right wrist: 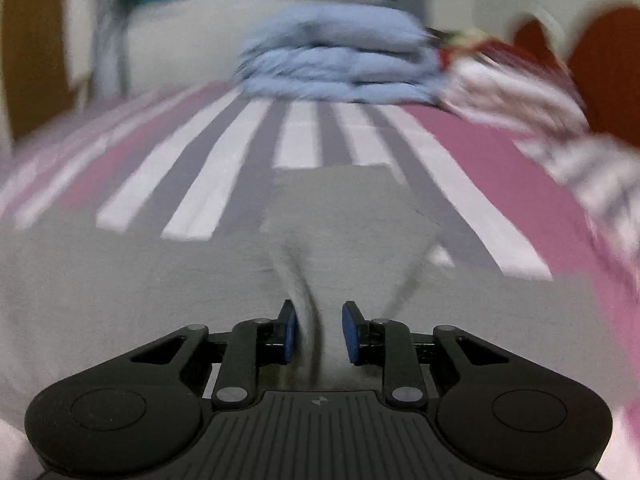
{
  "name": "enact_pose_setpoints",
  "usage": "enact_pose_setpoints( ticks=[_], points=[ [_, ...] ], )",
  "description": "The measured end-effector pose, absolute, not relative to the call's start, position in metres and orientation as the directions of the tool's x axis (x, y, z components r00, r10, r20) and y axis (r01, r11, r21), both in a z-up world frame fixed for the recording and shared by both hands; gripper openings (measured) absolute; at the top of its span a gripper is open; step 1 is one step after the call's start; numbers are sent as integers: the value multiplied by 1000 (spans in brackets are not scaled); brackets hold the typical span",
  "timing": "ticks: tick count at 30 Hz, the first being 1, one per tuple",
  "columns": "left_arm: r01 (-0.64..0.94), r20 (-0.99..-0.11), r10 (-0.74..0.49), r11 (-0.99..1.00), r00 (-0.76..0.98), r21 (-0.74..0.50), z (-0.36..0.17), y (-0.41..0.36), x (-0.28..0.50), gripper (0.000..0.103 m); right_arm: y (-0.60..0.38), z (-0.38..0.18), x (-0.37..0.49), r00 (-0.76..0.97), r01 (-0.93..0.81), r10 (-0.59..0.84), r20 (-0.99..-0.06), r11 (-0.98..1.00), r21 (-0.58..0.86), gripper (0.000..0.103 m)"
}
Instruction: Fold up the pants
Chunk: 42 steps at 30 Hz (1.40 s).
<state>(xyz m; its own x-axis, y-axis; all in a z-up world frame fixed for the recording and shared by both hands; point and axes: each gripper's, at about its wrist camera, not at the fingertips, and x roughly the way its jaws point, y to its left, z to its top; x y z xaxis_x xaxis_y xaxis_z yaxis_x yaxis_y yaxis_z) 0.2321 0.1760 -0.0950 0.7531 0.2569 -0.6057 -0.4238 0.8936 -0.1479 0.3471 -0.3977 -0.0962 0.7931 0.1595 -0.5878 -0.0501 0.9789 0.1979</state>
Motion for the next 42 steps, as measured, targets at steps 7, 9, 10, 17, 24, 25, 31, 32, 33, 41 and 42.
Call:
enact_pose_setpoints(
  ticks=[7, 9, 10, 17, 24, 25, 31, 32, 33, 41, 42],
  points=[
    [-422, -602, 256, 894, 756, -150, -96, 176, 231, 96, -467, -126, 308, 798, 30, 249, -549, 893, 449, 29],
    [-424, -603, 258, 893, 755, -149, -96, 176, 231, 96, -453, -110, 308, 819, -39, 237, -522, 932, 360, 36],
    [-424, -603, 258, 893, 755, -149, -96, 176, 231, 96, -444, -103, 312, 823, -65, 225, -522, 950, 306, 40],
    [-424, -603, 258, 893, 755, -149, -96, 176, 232, 96, -378, -101, 355, 824, -208, 89, -559, 966, -153, 46],
    [-430, -605, 262, 891, 752, -149, -96, 176, 233, 97, -377, -110, 373, 842, -259, 100, -530, 937, -235, 25],
    [-429, -604, 261, 891, 753, -150, -96, 176, 233, 97, -390, -103, 371, 841, -223, 104, -531, 961, -165, 15],
    [-428, -604, 259, 891, 753, -152, -96, 176, 233, 97, -516, -119, 326, 838, 165, 115, -533, 879, 448, 14],
    [-429, -604, 260, 891, 753, -152, -96, 176, 233, 97, -530, -139, 323, 804, 228, 125, -581, 837, 497, 14],
    [-429, -604, 260, 891, 753, -152, -96, 176, 233, 97, -537, -150, 320, 800, 227, 151, -581, 820, 526, 14],
    [-428, -604, 259, 891, 753, -152, -96, 176, 233, 97, -523, -125, 321, 837, 71, 114, -535, 947, 313, 47],
    [-428, -604, 260, 891, 753, -152, -96, 176, 233, 97, -515, -119, 326, 841, 35, 109, -529, 966, 255, 48]
  ],
)
